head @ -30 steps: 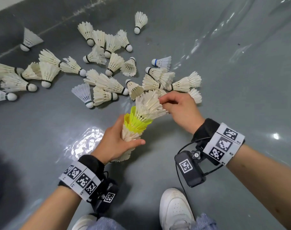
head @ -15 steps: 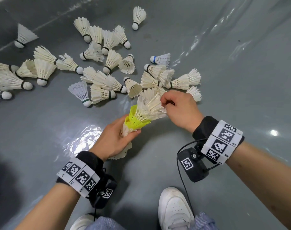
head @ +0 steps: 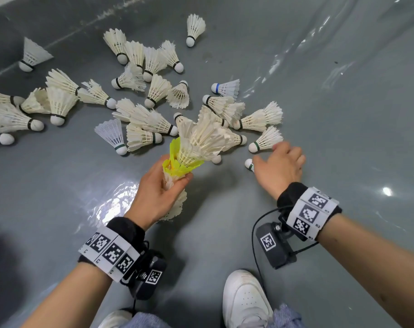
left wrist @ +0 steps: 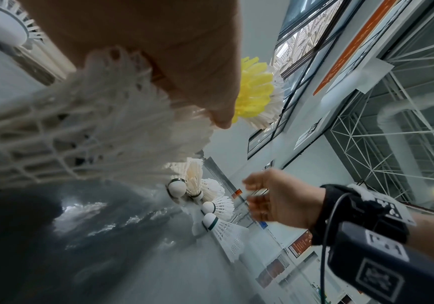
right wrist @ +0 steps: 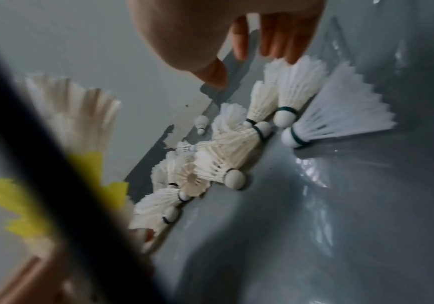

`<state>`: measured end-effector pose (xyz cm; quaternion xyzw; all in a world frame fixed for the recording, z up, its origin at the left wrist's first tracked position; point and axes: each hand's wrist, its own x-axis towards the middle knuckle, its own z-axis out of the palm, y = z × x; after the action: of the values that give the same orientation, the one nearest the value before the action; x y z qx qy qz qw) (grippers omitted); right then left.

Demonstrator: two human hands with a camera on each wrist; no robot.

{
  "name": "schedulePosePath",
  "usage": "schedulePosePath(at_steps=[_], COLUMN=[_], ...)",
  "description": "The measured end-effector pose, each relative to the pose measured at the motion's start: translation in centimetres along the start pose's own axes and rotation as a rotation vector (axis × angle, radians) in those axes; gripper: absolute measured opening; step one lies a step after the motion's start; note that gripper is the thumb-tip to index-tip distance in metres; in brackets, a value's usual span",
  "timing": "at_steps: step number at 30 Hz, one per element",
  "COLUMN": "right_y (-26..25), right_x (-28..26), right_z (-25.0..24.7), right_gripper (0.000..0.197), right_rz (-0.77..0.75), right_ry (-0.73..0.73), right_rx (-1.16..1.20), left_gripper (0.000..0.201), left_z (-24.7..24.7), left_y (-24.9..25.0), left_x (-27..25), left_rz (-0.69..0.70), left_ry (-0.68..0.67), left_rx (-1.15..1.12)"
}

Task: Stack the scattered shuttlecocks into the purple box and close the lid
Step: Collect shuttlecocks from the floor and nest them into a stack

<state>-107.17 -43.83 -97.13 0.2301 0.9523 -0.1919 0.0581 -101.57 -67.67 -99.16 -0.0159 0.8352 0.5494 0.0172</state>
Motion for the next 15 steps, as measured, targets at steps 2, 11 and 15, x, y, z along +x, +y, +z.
schedulePosePath(at_steps=[2, 11, 15], right_y=[1.0, 0.8, 0.3], right_x=[-0.3, 0.1, -0.1], right_z=[0.7, 1.6, 1.2], right_gripper=[0.056, 0.043, 0.033], right_rz=[0.045, 0.185, 0.112], right_ry=[-0.077, -0.242, -0.213], right_rx=[-0.192, -0.019, 0.218], left_gripper=[0.034, 0.036, 0.036], left_z=[-0.1, 0.0, 0.0], left_y=[-0.1, -0.2, -0.3], left_x=[0.0, 0.1, -0.1], left_rz=[0.0, -0.003, 0.012], left_ry=[-0.006, -0.047, -0.067], left_rx=[0.007, 0.02, 0.04])
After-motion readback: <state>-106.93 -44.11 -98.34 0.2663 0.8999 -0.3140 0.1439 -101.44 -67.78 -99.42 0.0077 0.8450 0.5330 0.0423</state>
